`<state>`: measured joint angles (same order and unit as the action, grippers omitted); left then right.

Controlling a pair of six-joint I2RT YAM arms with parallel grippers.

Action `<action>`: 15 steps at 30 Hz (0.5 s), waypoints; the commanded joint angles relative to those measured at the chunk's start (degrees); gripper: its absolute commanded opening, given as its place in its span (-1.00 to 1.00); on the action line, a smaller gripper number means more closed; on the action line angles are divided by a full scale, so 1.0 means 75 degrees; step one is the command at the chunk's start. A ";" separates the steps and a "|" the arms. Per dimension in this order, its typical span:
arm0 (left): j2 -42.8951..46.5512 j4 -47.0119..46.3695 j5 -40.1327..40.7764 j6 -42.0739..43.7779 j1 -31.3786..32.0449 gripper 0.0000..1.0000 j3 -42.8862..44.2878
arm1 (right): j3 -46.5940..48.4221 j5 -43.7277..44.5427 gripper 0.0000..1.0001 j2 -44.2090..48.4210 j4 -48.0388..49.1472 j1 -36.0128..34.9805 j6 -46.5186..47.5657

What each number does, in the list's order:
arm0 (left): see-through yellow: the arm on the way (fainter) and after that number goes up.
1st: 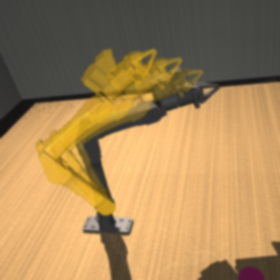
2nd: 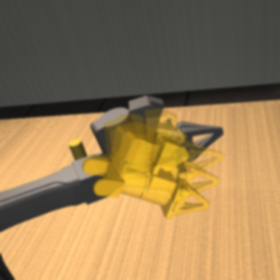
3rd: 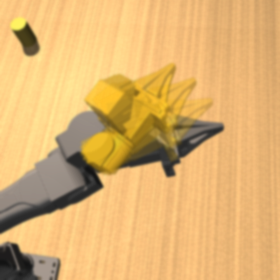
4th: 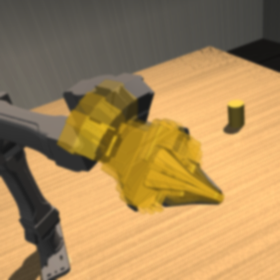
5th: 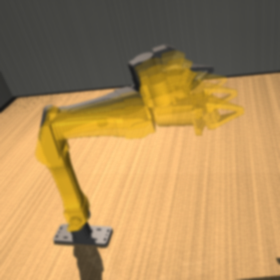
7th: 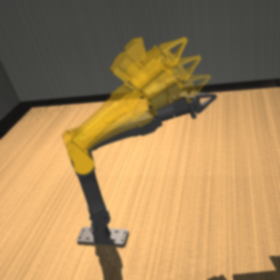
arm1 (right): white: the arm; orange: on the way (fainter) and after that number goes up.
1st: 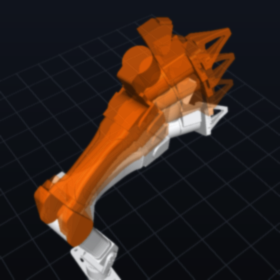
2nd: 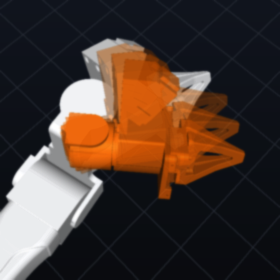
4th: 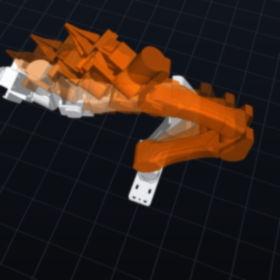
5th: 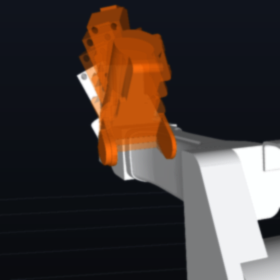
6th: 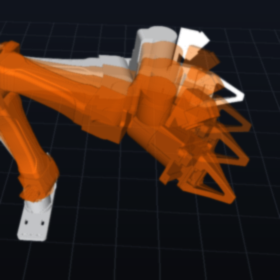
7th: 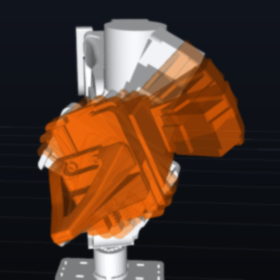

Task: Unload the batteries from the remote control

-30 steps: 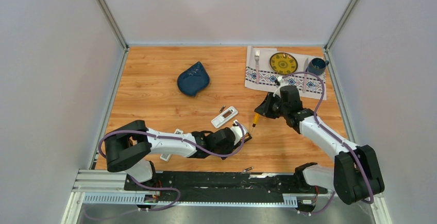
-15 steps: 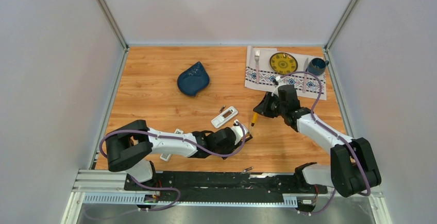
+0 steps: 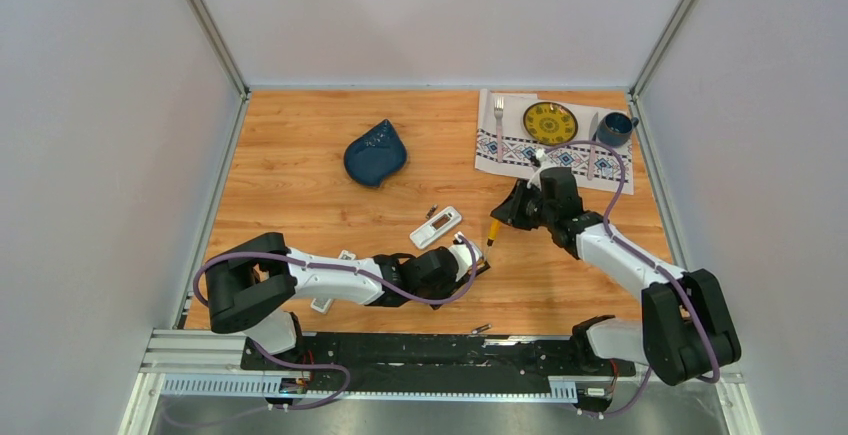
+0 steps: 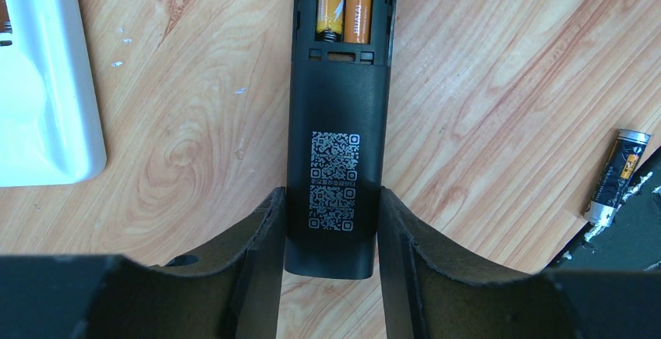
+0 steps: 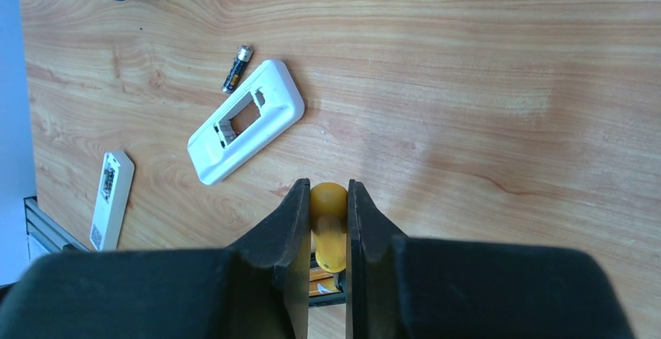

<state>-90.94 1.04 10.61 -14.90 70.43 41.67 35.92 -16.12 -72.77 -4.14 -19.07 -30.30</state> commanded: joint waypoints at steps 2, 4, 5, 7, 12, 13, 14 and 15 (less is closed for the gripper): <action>-0.0707 0.0916 -0.0583 -0.0135 0.0031 -0.32 -0.0353 | -0.0336 -0.0534 -1.00 0.0234 0.0341 -0.0071 -0.0447; -0.0730 0.0916 -0.0595 -0.0123 0.0031 -0.32 -0.0353 | -0.0395 -0.0709 -1.00 0.0258 0.0458 -0.0071 -0.0670; -0.0731 0.0905 -0.0595 -0.0123 0.0031 -0.32 -0.0341 | -0.0418 -0.0768 -1.00 0.0269 0.0482 -0.0071 -0.0752; -0.0754 0.0905 -0.0606 -0.0112 0.0031 -0.33 -0.0330 | -0.0512 -0.0921 -1.00 0.0316 0.0714 -0.0071 -0.0963; -0.0801 0.0881 -0.0618 -0.0088 0.0031 -0.41 -0.0306 | -0.0594 -0.1155 -1.00 0.0550 0.0822 -0.0082 -0.1268; -0.0813 0.0893 -0.0630 -0.0088 0.0042 -0.42 -0.0294 | -0.0606 -0.1179 -1.00 0.0574 0.0822 -0.0082 -0.1338; -0.0848 0.0904 -0.0630 -0.0088 0.0031 -0.43 -0.0283 | -0.0606 -0.1225 -1.00 0.0597 0.0810 -0.0082 -0.1373; -0.0859 0.0870 -0.0641 -0.0088 0.0031 -0.44 -0.0283 | -0.0629 -0.1237 -1.00 0.0690 0.0810 -0.0082 -0.1408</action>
<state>-91.55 1.28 10.59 -14.87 70.43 41.89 32.08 -17.50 -70.11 0.93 -18.57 -33.71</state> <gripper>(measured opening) 0.494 0.167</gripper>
